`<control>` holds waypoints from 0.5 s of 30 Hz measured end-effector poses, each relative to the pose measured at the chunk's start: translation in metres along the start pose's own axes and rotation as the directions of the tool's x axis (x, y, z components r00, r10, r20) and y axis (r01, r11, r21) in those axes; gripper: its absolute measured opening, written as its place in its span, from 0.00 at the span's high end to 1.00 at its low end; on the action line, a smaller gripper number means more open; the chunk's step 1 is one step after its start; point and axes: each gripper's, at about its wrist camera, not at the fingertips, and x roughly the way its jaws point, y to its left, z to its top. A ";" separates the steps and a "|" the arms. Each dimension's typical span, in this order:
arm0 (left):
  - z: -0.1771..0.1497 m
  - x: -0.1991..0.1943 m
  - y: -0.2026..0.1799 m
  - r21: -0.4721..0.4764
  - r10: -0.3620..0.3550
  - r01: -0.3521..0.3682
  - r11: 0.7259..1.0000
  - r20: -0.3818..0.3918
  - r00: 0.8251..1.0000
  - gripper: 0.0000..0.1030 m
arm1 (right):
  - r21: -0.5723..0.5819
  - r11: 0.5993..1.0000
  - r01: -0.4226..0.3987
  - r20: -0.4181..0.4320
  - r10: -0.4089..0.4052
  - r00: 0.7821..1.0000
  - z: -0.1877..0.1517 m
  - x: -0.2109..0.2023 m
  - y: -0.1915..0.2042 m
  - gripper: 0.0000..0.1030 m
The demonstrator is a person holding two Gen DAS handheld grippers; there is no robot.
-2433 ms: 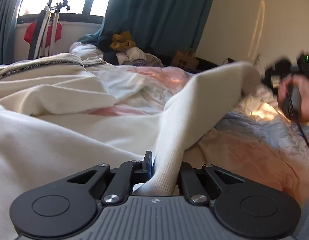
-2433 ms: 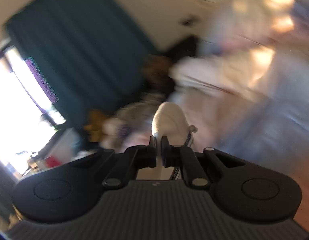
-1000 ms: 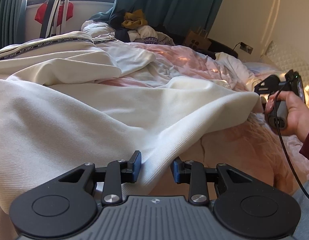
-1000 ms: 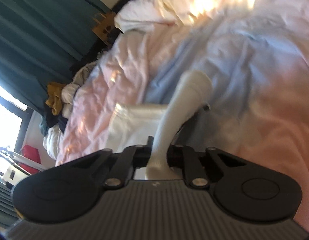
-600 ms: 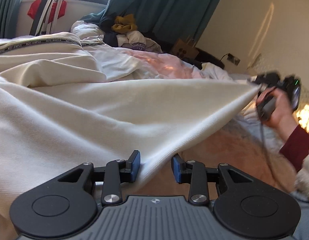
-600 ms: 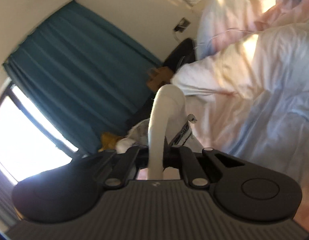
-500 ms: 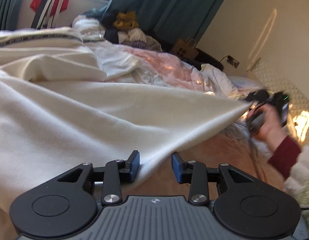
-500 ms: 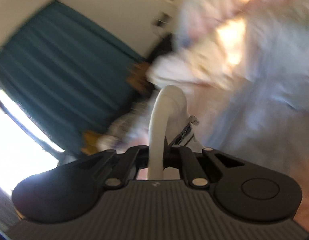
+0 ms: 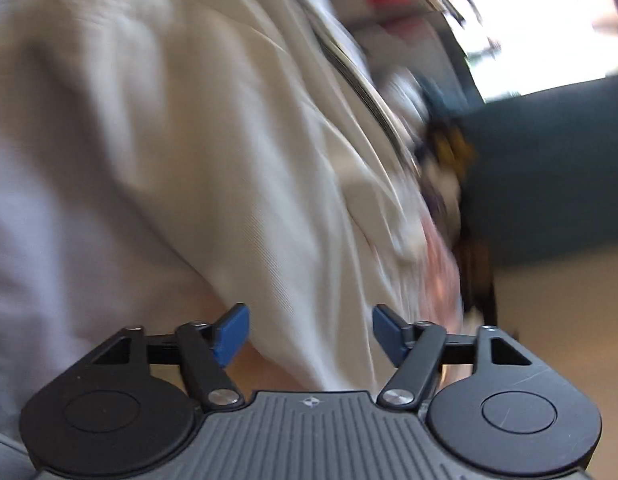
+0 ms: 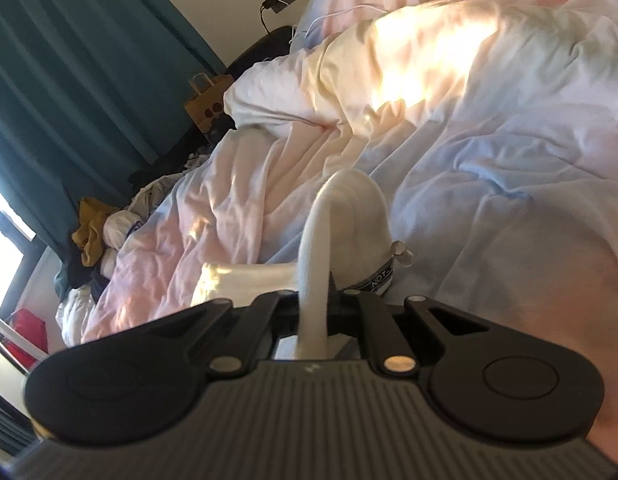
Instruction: Fold clothes
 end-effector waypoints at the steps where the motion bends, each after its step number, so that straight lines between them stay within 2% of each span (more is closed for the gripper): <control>1: 0.009 -0.005 0.010 -0.064 0.017 -0.015 0.998 0.026 1.000 0.27 | -0.003 1.000 0.004 0.003 -0.004 1.000 0.000 -0.002 0.001 0.94; 3: 0.026 -0.009 0.033 -0.207 0.054 -0.040 0.977 0.064 0.996 0.27 | -0.007 1.000 0.006 0.010 -0.006 1.000 0.001 -0.003 0.002 0.94; 4: 0.033 -0.008 0.041 -0.249 0.074 -0.054 0.967 0.076 0.994 0.27 | -0.011 1.000 0.007 0.013 -0.007 1.000 0.001 -0.003 0.003 0.94; 6: 0.045 -0.007 0.052 -0.294 0.124 -0.088 0.952 0.104 0.987 0.27 | -0.015 1.000 0.009 0.017 -0.009 1.000 0.000 -0.003 0.004 0.94; 9: 0.064 0.001 0.061 -0.327 0.124 -0.068 0.942 0.153 0.980 0.29 | -0.018 1.000 0.013 0.019 -0.013 1.000 -0.002 -0.002 0.006 0.94; 12: 0.080 0.006 0.056 -0.316 0.142 -0.070 0.946 0.210 0.967 0.41 | -0.023 1.000 0.015 0.025 -0.015 1.000 -0.003 -0.002 0.008 0.94; 15: 0.086 0.003 0.048 -0.269 0.158 -0.084 0.959 0.264 0.951 0.69 | -0.025 1.000 0.011 0.032 -0.010 0.999 -0.002 -0.003 0.009 0.94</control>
